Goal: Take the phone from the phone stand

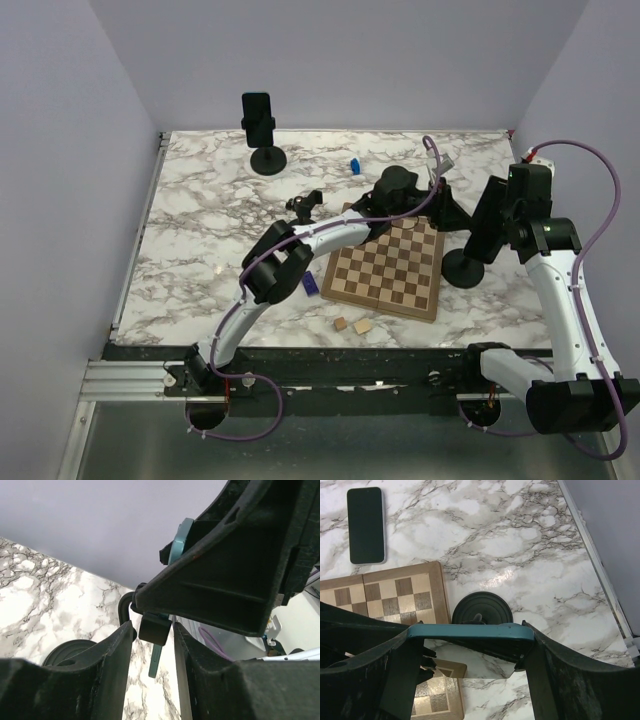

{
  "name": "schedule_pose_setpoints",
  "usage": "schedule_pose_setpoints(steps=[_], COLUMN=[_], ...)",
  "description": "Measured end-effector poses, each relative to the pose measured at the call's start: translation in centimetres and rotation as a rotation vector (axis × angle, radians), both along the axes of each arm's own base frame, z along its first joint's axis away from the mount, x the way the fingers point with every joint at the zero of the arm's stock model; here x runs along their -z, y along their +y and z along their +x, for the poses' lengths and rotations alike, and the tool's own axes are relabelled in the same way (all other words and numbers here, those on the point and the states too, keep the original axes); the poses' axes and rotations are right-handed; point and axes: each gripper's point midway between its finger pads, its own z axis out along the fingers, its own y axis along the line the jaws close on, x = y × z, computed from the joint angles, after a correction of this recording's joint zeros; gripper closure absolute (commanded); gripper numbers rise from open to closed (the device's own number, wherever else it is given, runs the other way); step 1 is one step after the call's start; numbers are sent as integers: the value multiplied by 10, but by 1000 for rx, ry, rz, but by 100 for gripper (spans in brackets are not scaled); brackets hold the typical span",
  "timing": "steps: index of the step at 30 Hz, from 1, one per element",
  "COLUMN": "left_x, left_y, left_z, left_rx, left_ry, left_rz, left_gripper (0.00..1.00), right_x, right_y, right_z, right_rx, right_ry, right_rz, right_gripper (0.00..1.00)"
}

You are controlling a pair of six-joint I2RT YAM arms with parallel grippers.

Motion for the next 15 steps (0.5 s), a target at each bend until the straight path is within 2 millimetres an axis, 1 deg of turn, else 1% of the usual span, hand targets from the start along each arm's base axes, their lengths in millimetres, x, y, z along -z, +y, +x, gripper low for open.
schedule_pose_setpoints(steps=[6,10,12,14,15], left_x=[4,1,0,1,1], left_y=[-5,-10,-11,-12,-12], left_z=[2,-1,-4,-6,-6], left_rx=[9,22,28,31,33], left_ry=[20,26,32,38,39], left_rz=[2,-2,-3,-2,-5], left_gripper=[54,58,64,79,88], right_x=[0,-1,-1,-1,-1], right_y=[0,0,0,1,1], right_z=[0,0,-1,-1,-2], right_rx=[0,0,-1,-2,-2], right_ry=[-1,-3,-3,-3,-4], right_rz=[1,2,2,3,3], right_gripper=[99,99,99,99,99])
